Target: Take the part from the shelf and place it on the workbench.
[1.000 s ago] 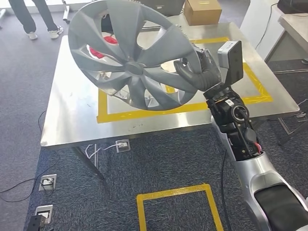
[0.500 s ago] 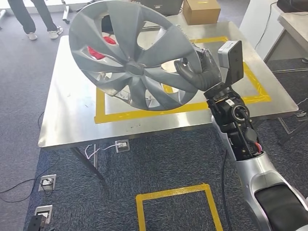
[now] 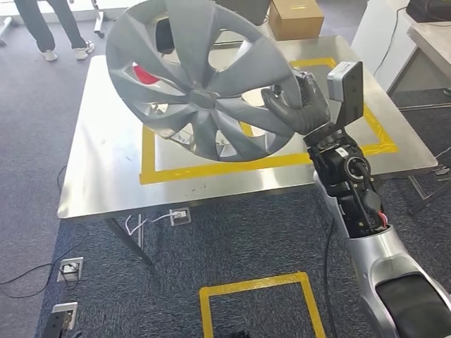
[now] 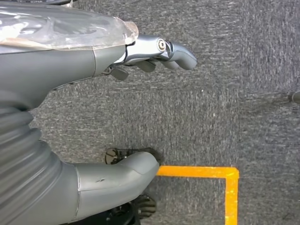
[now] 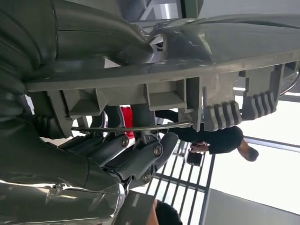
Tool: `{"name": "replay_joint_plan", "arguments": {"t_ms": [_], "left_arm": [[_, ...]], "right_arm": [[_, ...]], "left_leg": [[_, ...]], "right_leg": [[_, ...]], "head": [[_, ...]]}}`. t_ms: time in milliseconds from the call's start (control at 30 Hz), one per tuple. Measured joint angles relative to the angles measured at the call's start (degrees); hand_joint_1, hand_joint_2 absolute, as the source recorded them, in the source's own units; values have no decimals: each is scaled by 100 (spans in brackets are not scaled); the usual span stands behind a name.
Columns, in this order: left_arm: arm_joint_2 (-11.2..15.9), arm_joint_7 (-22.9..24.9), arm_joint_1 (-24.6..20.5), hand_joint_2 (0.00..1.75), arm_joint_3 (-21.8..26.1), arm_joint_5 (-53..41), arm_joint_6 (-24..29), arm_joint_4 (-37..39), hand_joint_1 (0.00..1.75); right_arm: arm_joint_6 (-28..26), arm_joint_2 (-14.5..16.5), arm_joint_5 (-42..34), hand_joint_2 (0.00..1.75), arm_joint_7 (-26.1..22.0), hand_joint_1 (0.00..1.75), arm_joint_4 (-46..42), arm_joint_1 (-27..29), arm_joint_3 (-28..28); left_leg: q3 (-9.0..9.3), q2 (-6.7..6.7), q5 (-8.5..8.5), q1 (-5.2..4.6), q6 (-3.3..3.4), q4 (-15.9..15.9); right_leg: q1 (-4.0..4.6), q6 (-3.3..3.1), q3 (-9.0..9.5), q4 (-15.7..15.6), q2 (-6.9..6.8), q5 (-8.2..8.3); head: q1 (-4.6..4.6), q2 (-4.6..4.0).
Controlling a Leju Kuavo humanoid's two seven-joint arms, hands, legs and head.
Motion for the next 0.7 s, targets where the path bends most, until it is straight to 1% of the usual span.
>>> {"name": "replay_joint_plan", "arguments": {"t_ms": [33,67,100,133,167,200,267,300,333,367,400,433,467,500,533,567,600,633,667,700], "left_arm": [[-3,0,3,175,0,0,-1,0,0],[-6,0,4,175,0,0,-2,0,0],[-3,0,5,175,1,1,-1,0,0],[3,1,2,175,1,1,1,0,0],[10,1,2,175,0,1,4,0,0],[19,1,5,175,-1,2,9,0,0],[25,0,15,175,-3,3,19,0,0],[24,0,18,175,-4,4,21,0,0],[22,0,18,175,-7,4,23,0,0],[19,0,17,175,-9,4,23,0,0],[19,0,17,175,-10,4,24,0,0],[19,0,20,175,-11,4,25,0,0],[18,0,24,175,-13,4,25,0,0],[16,0,31,175,-14,4,25,0,0],[12,0,36,175,-16,4,25,0,0],[9,0,40,175,-19,4,25,0,0],[8,0,38,175,-20,4,25,0,0],[9,0,31,175,-22,3,25,0,0],[14,-1,22,175,-23,2,25,0,0],[18,-2,15,175,-24,-1,25,0,0]], "right_arm": [[0,0,2,175,16,175,-2,22,-5],[1,0,4,175,35,175,-7,38,-9],[2,0,4,175,51,175,-13,48,-13],[4,1,2,175,62,175,-22,45,-16],[8,1,-1,175,67,175,-34,44,-19],[13,2,-4,175,69,175,-43,47,-22],[29,2,-5,175,74,175,-55,63,-27],[37,2,-3,175,77,175,-56,68,-30],[42,1,-1,175,80,175,-57,67,-33],[44,1,-1,175,80,175,-60,62,-37],[44,1,-1,175,77,175,-62,56,-40],[44,1,-2,175,74,175,-63,52,-41],[45,2,-3,175,71,175,-65,52,-41],[45,2,-3,175,72,175,-65,55,-41],[45,1,-3,175,75,175,-64,60,-42],[45,2,-2,175,78,175,-64,63,-42],[46,2,-2,175,80,175,-67,63,-42],[46,1,-1,175,81,175,-77,60,-43],[46,2,-1,175,84,175,-89,53,-45],[46,1,-1,175,87,175,-101,49,-49]], "left_leg": [[18,2,-24,24,-31,17],[35,2,-58,53,-72,48],[44,1,-101,75,-123,90],[34,0,-142,78,-175,151],[13,0,-170,72,-222,199],[-10,2,-184,63,-258,234],[-38,12,-186,65,-303,253],[-52,17,-219,75,-322,293],[-111,17,-301,81,-339,423],[-231,15,-434,83,-352,674],[-417,10,-599,79,-359,1047],[-644,6,-755,72,-359,1472],[-848,2,-845,65,-352,1821],[-977,-1,-835,58,-333,1996],[-998,-5,-720,49,-301,1943],[-909,-11,-520,34,-257,1672],[-744,-32,-289,10,-200,1261],[-572,-57,-132,-16,-150,868],[-441,-77,-36,-41,-118,569],[-366,-94,-9,-65,-100,401]], "right_leg": [[-30,30,27,-127,-7,160],[-65,65,165,-483,-25,410],[-96,114,343,-902,-54,624],[-109,135,513,-1260,-72,760],[-111,123,616,-1479,-84,816],[-99,94,648,-1545,-81,792],[-80,-12,628,-1521,-50,774],[-80,-52,626,-1517,-38,772],[-80,-94,628,-1516,-28,771],[-80,-136,634,-1520,-20,768],[-72,-167,635,-1520,-11,766],[-59,-190,636,-1520,-1,761],[-43,-206,638,-1520,13,755],[-24,-219,645,-1520,28,748],[-5,-229,653,-1520,47,742],[10,-234,662,-1520,68,738],[21,-238,670,-1520,88,733],[37,-231,669,-1520,107,727],[44,-220,663,-1519,125,722],[43,-205,657,-1520,137,718]], "head": [[5,0],[15,0],[36,0],[68,0],[88,0],[90,0],[41,0],[10,0],[-18,0],[-50,0],[-84,0],[-116,0],[-140,0],[-154,0],[-161,0],[-163,0],[-165,0],[-166,0],[-163,0],[-158,0]]}}
